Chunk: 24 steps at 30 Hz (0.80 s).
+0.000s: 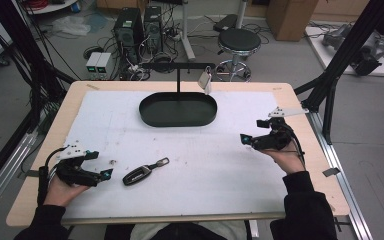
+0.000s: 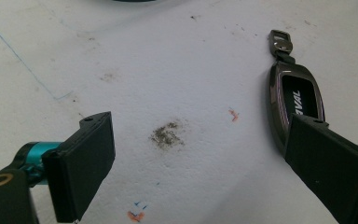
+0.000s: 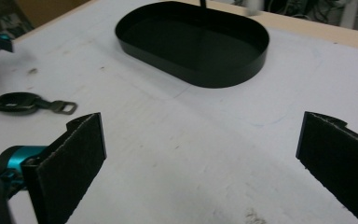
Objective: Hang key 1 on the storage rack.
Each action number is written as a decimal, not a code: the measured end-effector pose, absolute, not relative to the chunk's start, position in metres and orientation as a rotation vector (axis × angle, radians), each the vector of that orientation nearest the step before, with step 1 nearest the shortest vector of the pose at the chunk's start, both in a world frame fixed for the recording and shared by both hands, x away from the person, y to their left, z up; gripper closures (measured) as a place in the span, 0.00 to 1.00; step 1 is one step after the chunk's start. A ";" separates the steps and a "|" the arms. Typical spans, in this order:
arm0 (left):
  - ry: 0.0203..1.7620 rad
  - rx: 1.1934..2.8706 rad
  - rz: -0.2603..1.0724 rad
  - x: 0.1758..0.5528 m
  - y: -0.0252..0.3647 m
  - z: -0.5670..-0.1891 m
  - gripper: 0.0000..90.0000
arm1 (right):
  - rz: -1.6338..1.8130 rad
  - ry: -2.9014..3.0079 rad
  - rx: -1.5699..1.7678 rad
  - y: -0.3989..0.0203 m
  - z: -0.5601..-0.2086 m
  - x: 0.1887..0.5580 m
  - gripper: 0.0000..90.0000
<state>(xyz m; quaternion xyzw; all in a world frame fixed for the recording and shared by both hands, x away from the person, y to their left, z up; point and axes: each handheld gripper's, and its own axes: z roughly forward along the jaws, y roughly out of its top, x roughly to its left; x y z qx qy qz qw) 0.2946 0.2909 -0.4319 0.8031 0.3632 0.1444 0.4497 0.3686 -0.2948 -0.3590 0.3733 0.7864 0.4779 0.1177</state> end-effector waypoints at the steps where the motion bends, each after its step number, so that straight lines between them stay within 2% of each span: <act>1: 0.901 1.984 0.357 0.295 0.291 -0.432 0.10 | 1.408 2.301 1.086 -0.296 -0.361 0.366 0.01; 12: 0.898 2.008 0.360 0.295 0.289 -0.432 0.10 | 1.394 2.297 1.114 -0.310 -0.384 0.348 0.01; 24: 0.905 2.004 0.361 0.296 0.289 -0.433 0.10 | 1.296 2.365 1.069 -0.306 -0.409 0.335 0.01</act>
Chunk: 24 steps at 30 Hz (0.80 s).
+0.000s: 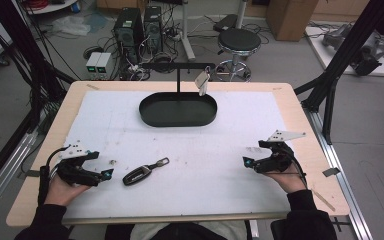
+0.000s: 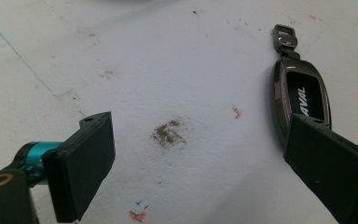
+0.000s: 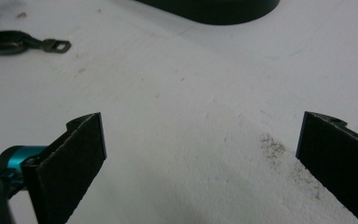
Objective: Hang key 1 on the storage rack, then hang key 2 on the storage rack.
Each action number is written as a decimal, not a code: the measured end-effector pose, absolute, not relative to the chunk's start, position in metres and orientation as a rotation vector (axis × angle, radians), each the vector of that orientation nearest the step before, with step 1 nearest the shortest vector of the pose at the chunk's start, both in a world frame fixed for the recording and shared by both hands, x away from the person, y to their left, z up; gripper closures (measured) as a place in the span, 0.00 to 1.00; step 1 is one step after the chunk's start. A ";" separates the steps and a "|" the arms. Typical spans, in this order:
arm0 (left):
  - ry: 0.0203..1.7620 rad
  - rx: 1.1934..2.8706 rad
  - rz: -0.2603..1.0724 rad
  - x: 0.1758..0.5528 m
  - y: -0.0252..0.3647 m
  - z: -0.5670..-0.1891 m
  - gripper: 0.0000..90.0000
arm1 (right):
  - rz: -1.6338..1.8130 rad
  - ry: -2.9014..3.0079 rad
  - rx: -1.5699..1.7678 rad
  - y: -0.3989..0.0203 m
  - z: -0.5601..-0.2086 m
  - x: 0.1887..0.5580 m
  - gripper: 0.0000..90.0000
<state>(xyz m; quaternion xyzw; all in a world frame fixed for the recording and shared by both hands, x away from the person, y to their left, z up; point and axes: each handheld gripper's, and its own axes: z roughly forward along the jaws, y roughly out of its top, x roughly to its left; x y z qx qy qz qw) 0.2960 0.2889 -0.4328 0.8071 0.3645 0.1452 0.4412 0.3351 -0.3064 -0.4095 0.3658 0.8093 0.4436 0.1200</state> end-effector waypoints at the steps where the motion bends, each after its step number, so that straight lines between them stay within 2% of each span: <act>1: 0.902 2.003 0.362 0.296 0.289 -0.432 0.10 | 1.296 2.365 1.069 -0.306 -0.409 0.335 0.01; 24: 0.810 2.087 0.282 0.314 0.236 -0.407 0.10 | 1.253 2.390 1.078 -0.306 -0.418 0.323 0.01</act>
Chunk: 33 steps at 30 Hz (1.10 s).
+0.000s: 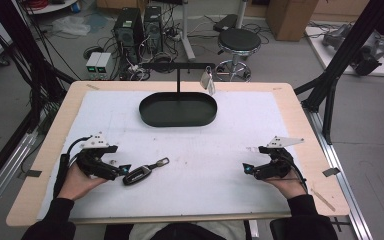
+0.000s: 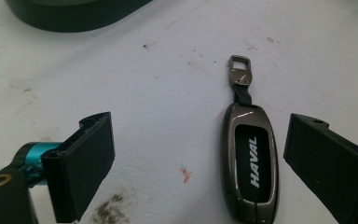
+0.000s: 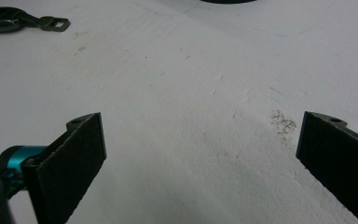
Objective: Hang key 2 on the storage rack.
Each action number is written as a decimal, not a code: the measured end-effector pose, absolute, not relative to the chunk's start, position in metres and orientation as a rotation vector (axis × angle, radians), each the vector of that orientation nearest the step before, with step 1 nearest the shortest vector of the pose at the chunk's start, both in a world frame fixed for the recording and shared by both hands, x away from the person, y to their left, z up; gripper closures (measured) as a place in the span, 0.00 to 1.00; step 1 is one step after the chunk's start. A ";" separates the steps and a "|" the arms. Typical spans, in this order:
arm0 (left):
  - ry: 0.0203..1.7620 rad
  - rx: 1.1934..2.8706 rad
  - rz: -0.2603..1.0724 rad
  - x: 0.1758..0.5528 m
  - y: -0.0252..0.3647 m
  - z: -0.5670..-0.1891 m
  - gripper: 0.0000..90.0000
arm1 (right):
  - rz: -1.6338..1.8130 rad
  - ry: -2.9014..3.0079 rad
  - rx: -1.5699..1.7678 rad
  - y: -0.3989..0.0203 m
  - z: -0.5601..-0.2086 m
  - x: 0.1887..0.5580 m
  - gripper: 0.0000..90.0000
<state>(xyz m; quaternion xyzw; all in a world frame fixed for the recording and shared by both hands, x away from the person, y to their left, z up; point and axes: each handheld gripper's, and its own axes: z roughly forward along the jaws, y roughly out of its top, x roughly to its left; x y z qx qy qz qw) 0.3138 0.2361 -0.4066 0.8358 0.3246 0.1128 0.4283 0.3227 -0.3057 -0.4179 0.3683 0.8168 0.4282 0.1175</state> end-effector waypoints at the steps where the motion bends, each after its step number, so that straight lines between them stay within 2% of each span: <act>1: 0.802 2.096 0.278 0.315 0.233 -0.406 0.10 | 1.253 2.390 1.078 -0.306 -0.418 0.323 0.01; 16: 0.707 2.261 0.188 0.335 0.176 -0.410 0.10 | 1.239 2.397 1.056 -0.311 -0.419 0.318 0.01; 20: 0.688 2.277 0.163 0.339 0.169 -0.412 0.17 | 1.236 2.396 1.053 -0.312 -0.419 0.316 0.01; 25: 0.677 2.333 0.163 0.343 0.157 -0.418 0.19 | 1.241 2.391 1.055 -0.314 -0.419 0.315 0.01; 29: 0.677 2.369 0.217 0.346 0.150 -0.419 0.27 | 1.240 2.399 1.049 -0.312 -0.419 0.314 0.01; 30: 0.679 2.388 0.236 0.346 0.149 -0.420 0.32 | 1.241 2.399 1.043 -0.312 -0.419 0.314 0.01; 31: 0.696 2.396 0.238 0.346 0.148 -0.421 0.41 | 1.239 2.400 1.037 -0.312 -0.419 0.314 0.01; 33: 0.708 2.415 0.195 0.347 0.146 -0.424 0.55 | 1.236 2.403 1.036 -0.312 -0.419 0.313 0.01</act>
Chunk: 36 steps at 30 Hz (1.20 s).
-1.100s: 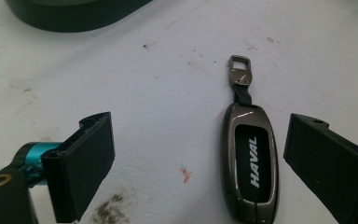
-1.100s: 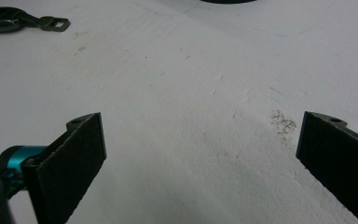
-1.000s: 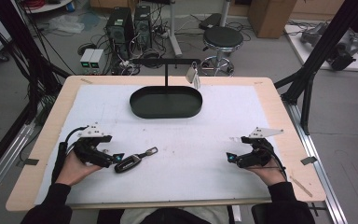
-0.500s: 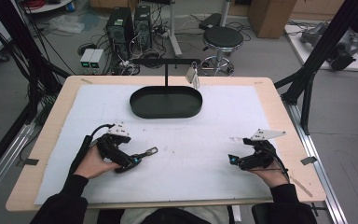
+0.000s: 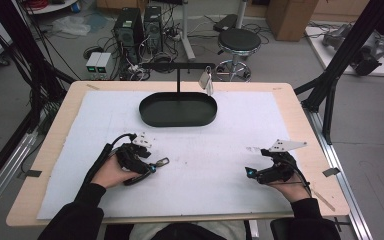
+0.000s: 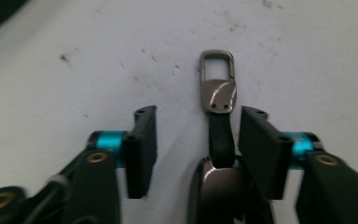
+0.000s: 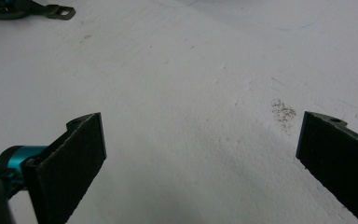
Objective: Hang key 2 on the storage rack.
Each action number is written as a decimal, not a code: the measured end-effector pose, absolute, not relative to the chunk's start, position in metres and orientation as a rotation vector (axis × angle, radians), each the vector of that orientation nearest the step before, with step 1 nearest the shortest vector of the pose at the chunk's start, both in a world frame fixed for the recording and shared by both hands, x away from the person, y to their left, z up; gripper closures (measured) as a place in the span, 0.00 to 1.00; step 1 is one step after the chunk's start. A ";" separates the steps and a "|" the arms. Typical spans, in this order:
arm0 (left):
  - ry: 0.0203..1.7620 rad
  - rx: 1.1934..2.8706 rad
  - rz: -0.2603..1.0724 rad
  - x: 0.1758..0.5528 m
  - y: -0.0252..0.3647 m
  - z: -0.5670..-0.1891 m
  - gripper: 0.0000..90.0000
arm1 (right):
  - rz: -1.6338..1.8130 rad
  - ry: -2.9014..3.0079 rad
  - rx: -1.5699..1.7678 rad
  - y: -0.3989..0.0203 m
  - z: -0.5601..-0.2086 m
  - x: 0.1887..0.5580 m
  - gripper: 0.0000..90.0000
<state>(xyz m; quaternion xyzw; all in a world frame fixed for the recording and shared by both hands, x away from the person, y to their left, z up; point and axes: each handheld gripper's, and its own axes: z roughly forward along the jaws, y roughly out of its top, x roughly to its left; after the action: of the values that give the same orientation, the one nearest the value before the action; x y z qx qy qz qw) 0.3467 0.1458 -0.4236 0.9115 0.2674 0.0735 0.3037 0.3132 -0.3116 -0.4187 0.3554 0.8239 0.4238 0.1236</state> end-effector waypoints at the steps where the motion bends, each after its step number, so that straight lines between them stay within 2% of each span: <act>1: 0.701 2.417 0.168 0.347 0.145 -0.425 0.59 | 1.239 2.402 1.037 -0.312 -0.419 0.313 0.01; 8: 0.728 2.417 0.169 0.347 0.142 -0.427 0.77 | 1.233 2.404 1.037 -0.312 -0.419 0.311 0.01; 13: 0.713 2.429 0.215 0.343 0.140 -0.427 0.81 | 1.226 2.410 1.033 -0.310 -0.420 0.311 0.01; 15: 0.694 2.434 0.223 0.342 0.139 -0.427 0.89 | 1.218 2.416 1.026 -0.308 -0.420 0.311 0.01; 23: 0.758 2.379 0.181 0.343 0.142 -0.429 0.93 | 1.219 2.421 1.017 -0.305 -0.420 0.312 0.01; 36: 0.747 2.358 0.171 0.343 0.146 -0.426 0.96 | 1.236 2.412 1.006 -0.305 -0.418 0.311 0.01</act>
<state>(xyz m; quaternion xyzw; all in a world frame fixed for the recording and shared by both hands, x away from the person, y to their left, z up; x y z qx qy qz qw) 0.3426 0.1456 -0.4258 0.8994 0.2851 0.0653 0.3249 0.3110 -0.3054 -0.4181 0.3453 0.8278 0.4242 0.1251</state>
